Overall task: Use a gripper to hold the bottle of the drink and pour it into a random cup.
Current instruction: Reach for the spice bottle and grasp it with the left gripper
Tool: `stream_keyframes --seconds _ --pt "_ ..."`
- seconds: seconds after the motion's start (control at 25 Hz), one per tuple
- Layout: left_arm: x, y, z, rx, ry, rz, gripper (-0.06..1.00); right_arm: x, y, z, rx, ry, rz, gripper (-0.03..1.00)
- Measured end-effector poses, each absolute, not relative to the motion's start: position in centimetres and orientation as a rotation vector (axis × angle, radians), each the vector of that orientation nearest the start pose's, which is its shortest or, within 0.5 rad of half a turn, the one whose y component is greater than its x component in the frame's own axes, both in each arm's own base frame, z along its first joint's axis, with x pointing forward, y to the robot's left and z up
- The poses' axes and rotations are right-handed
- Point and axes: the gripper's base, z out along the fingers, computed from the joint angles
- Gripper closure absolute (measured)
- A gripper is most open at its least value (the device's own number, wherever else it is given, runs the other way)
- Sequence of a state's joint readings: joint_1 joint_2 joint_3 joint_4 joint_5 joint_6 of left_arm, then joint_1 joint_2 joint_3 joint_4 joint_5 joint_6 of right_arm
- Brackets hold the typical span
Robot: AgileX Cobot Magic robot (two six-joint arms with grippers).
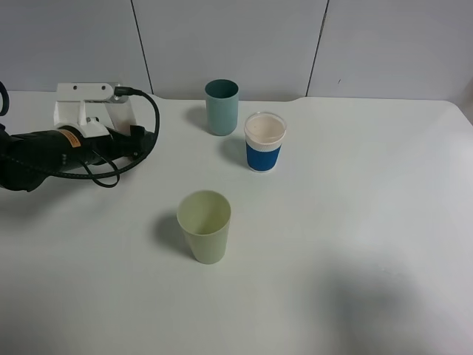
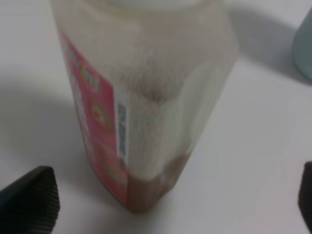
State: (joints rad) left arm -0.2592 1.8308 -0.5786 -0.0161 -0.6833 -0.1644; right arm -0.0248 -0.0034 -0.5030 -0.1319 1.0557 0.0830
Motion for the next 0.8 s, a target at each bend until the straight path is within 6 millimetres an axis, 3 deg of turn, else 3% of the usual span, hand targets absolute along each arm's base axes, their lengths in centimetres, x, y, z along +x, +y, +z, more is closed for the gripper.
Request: stream_keyframes --seconds 0.8 --pt "33.0 -8.9 11.4 -0.164 2.001 -0.207 -0.05 -0.6 -1.0 27.9 0.115 2.025 -0.121 0.33"
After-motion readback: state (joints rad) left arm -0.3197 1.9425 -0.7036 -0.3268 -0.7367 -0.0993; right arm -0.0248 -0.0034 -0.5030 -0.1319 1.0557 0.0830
